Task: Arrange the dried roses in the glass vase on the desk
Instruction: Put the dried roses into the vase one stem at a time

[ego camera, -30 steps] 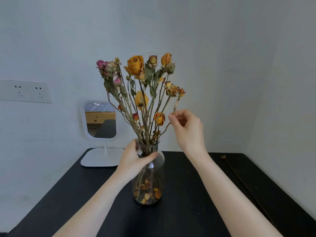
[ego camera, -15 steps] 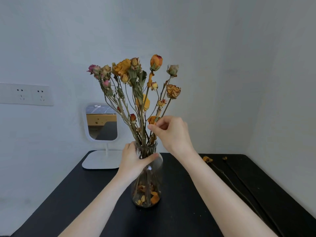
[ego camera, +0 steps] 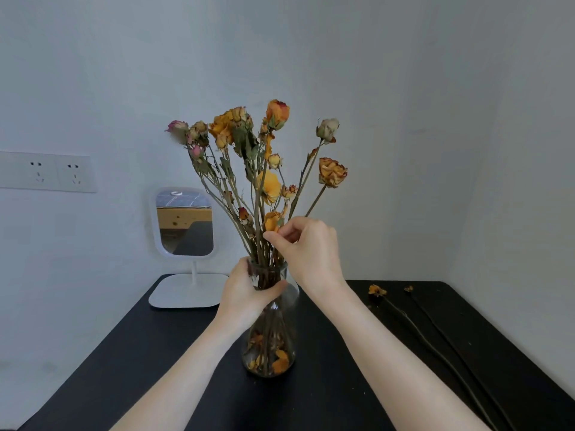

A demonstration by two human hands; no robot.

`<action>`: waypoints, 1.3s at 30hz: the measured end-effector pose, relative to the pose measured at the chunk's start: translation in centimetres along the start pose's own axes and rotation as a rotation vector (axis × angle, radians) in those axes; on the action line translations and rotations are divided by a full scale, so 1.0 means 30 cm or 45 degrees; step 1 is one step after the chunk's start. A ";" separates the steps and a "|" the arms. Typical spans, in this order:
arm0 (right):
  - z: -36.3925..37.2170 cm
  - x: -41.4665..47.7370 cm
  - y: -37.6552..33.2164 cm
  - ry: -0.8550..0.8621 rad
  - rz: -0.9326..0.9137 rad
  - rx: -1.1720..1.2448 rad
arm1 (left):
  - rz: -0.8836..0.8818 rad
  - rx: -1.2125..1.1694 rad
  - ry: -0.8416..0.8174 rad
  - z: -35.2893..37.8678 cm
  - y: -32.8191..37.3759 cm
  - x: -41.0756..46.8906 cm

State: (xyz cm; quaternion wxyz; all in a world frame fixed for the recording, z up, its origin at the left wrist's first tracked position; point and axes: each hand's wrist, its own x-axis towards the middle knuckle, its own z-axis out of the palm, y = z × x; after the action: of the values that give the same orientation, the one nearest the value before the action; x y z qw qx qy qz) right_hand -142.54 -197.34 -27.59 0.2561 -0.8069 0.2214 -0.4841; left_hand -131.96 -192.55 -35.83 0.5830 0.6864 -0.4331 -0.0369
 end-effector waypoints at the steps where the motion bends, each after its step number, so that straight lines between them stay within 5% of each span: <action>1: 0.002 0.002 0.000 0.001 -0.001 -0.010 | 0.000 -0.009 -0.007 0.000 -0.002 0.000; 18: -0.120 -0.058 0.058 0.077 -0.102 -0.022 | 0.004 -0.046 -0.053 0.016 -0.053 -0.010; 29: -0.475 -0.299 0.575 -0.213 0.968 -0.603 | -0.010 -0.050 -0.029 0.022 -0.071 -0.010; 39: -0.534 -0.395 0.740 -0.301 1.141 -0.850 | -0.030 -0.059 -0.005 0.025 -0.063 -0.019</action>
State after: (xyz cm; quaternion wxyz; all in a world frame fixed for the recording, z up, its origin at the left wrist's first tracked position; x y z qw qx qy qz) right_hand -164.42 -210.46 -43.03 0.1905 -0.7202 0.6527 -0.1383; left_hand -131.69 -192.86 -37.90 0.5975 0.6776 -0.4251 -0.0553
